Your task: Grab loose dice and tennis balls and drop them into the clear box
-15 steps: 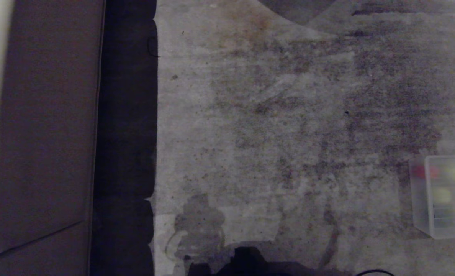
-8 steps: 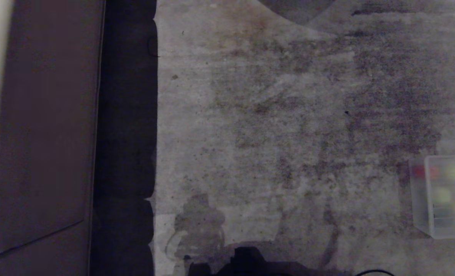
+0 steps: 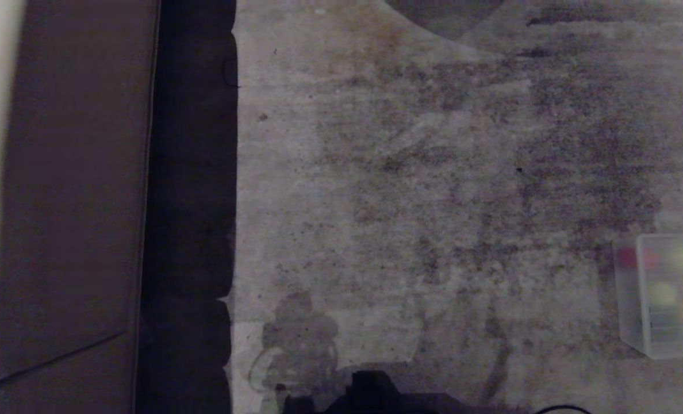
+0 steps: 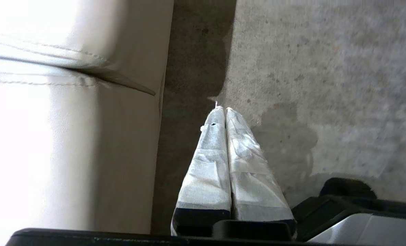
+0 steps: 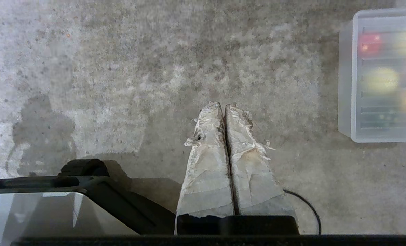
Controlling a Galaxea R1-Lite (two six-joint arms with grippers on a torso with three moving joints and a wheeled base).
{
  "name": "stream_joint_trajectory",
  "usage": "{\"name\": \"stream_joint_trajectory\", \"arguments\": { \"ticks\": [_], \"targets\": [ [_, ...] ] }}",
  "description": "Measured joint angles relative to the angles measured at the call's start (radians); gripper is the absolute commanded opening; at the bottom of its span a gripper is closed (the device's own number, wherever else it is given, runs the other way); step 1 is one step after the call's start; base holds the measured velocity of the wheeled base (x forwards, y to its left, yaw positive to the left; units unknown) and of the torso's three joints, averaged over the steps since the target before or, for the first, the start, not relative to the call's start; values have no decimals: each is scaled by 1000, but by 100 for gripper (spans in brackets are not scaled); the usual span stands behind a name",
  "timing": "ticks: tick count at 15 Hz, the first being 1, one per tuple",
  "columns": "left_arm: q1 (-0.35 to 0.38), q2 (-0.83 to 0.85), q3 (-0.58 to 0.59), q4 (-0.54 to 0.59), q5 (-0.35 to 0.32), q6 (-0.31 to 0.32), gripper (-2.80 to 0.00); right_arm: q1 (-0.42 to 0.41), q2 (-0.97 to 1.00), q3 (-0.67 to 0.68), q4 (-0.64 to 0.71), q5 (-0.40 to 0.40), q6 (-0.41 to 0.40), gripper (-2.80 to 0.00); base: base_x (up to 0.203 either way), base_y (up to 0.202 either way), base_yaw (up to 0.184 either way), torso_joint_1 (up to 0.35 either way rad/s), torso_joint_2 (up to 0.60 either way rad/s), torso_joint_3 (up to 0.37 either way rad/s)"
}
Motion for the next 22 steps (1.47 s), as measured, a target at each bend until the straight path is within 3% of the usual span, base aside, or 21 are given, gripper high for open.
{"name": "stream_joint_trajectory", "arguments": {
  "ticks": [22],
  "targets": [
    [0, 0, 0, 1, -5, 0, -280, 0, 1, 0, 0, -1, 0, -280, 0, 0, 0, 2, 2, 198]
  ]
}}
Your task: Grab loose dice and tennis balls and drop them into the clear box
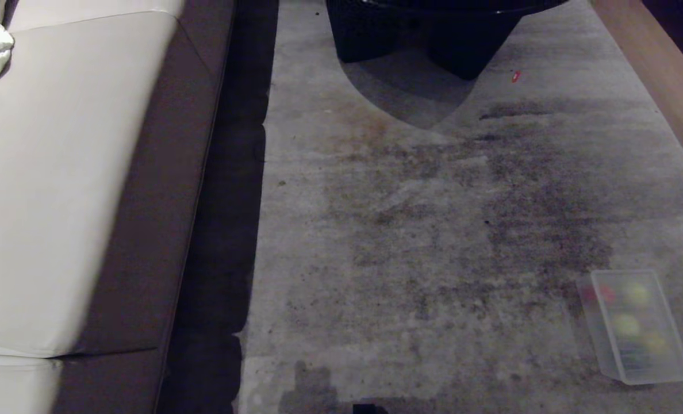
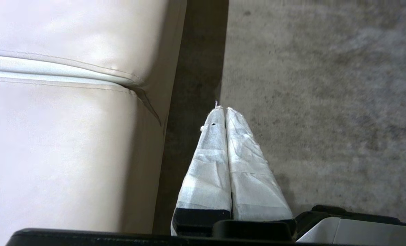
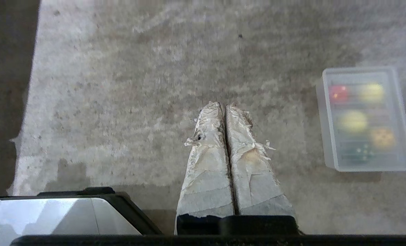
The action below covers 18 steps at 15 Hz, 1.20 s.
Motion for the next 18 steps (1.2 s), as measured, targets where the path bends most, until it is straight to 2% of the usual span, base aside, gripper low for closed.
{"name": "stream_joint_trajectory", "arguments": {
  "ticks": [18],
  "targets": [
    [0, 0, 0, -1, 4, -3, -280, 0, 0, 0, 0, 0, 0, -280, 0, 0, 0, 4, 2, 201]
  ]
}}
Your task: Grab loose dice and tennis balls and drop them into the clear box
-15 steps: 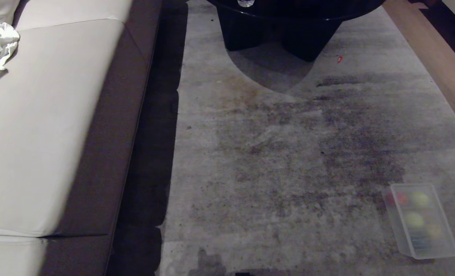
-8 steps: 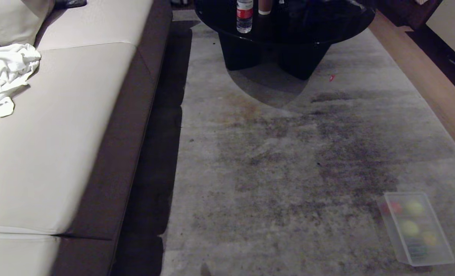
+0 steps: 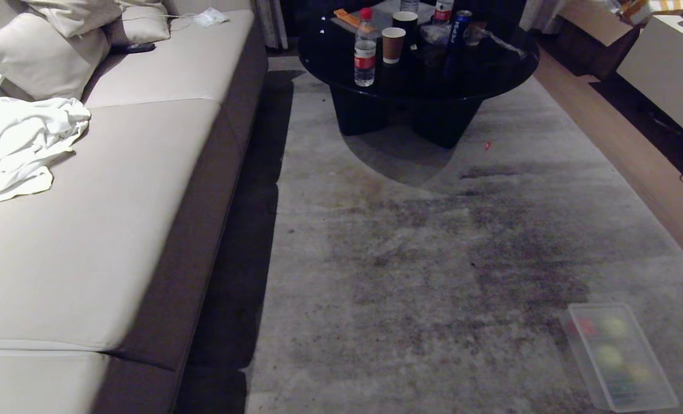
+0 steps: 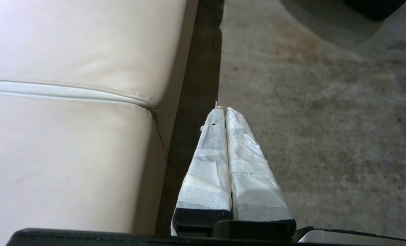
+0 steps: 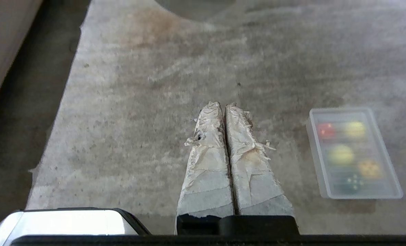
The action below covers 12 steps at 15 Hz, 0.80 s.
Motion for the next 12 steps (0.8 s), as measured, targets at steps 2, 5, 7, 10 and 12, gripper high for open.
{"name": "stream_joint_trajectory", "arguments": {
  "ticks": [2, 5, 7, 10, 12],
  "targets": [
    [0, 0, 0, -1, -1, 0, -280, 0, 0, 0, 0, 0, 0, -280, 0, 0, 0, 7, 2, 204],
    [0, 0, 0, -1, 0, -1, -280, 0, 0, 0, 0, 0, 0, -280, 0, 0, 0, -2, 2, 198],
    [0, 0, 0, 0, -2, 1, -280, 0, 0, 0, 0, 0, 0, -280, 0, 0, 0, 1, 0, 203],
    [0, 0, 0, 0, 0, 0, -280, 1, 0, 0, 0, 0, -3, -280, 0, 0, 0, 2, 2, 203],
    [0, 0, 0, -1, 0, 0, -280, 0, 0, 0, 0, 0, -1, -280, 0, 0, 0, 5, 0, 200]
  ]
}}
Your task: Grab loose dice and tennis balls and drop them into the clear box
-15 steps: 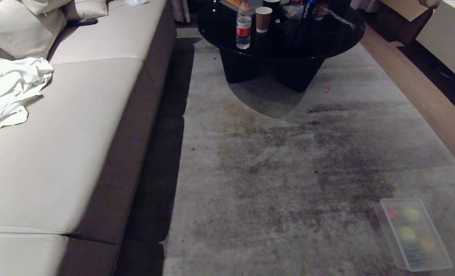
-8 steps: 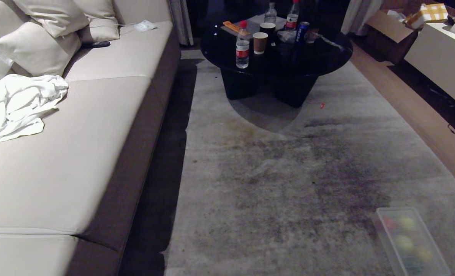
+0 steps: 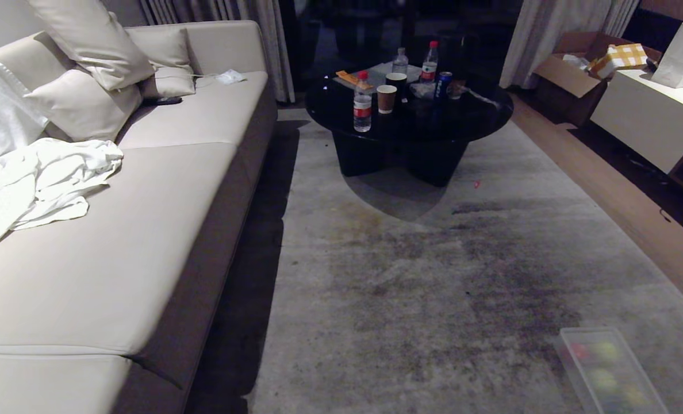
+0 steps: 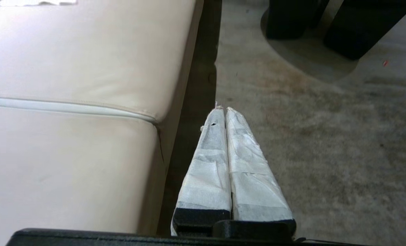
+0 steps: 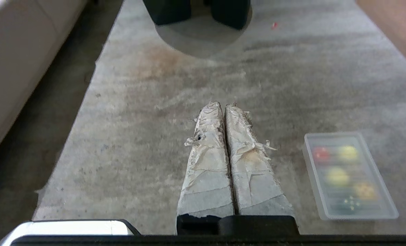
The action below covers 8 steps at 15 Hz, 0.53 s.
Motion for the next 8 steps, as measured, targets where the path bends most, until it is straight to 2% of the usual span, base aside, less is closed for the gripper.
{"name": "stream_joint_trajectory", "arguments": {
  "ticks": [8],
  "targets": [
    [0, 0, 0, 0, 0, -1, -280, 1, 0, 0, 0, 0, 0, -280, 0, 0, 0, 2, 2, 203]
  ]
}}
